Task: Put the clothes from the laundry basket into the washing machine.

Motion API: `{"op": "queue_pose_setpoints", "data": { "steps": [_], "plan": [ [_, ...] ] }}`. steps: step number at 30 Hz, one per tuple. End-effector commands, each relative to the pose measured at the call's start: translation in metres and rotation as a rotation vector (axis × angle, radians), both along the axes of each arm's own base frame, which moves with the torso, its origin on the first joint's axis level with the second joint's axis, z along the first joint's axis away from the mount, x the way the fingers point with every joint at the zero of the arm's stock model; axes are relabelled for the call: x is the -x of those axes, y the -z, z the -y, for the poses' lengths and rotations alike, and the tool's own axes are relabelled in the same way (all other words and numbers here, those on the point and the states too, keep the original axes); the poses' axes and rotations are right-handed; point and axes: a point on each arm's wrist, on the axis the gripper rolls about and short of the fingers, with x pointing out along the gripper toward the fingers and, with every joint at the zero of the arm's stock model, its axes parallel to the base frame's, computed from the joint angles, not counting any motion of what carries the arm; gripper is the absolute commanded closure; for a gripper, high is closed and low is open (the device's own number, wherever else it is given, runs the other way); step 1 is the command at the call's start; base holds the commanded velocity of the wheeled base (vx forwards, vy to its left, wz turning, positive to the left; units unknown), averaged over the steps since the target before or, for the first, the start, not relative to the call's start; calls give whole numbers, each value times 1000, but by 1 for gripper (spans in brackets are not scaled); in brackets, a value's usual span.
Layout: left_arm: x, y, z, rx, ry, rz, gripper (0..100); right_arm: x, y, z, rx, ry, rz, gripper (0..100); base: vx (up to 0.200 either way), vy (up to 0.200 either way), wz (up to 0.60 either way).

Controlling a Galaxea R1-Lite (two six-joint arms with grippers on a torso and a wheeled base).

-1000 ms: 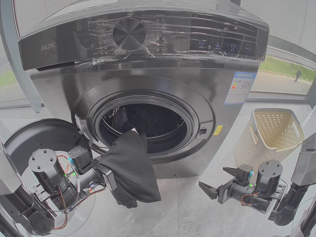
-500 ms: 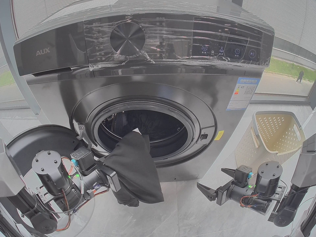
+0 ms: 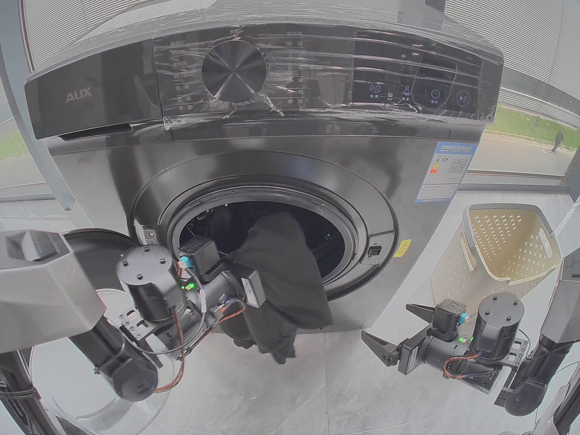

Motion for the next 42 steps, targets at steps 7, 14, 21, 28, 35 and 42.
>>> {"op": "queue_pose_setpoints", "data": {
  "steps": [7,14,21,28,35,42],
  "plan": [
    [-63,35,41,10,-69,-35,100,5,-13,2,-38,-7,38,0,0,0,0],
    [-91,45,40,15,-139,-25,100,8,-10,1,-30,-20,27,0,0,0,0],
    [-138,52,29,32,-222,25,100,7,-6,1,-19,-19,13,0,0,0,0],
    [-164,61,29,20,-244,17,100,5,-3,1,-10,-15,2,0,0,0,0],
    [-183,64,31,19,-259,16,100,5,-2,1,-9,-15,1,0,0,0,0],
    [-197,59,29,30,-278,35,100,4,-1,1,-5,-13,-4,0,0,0,0]
  ]
}}
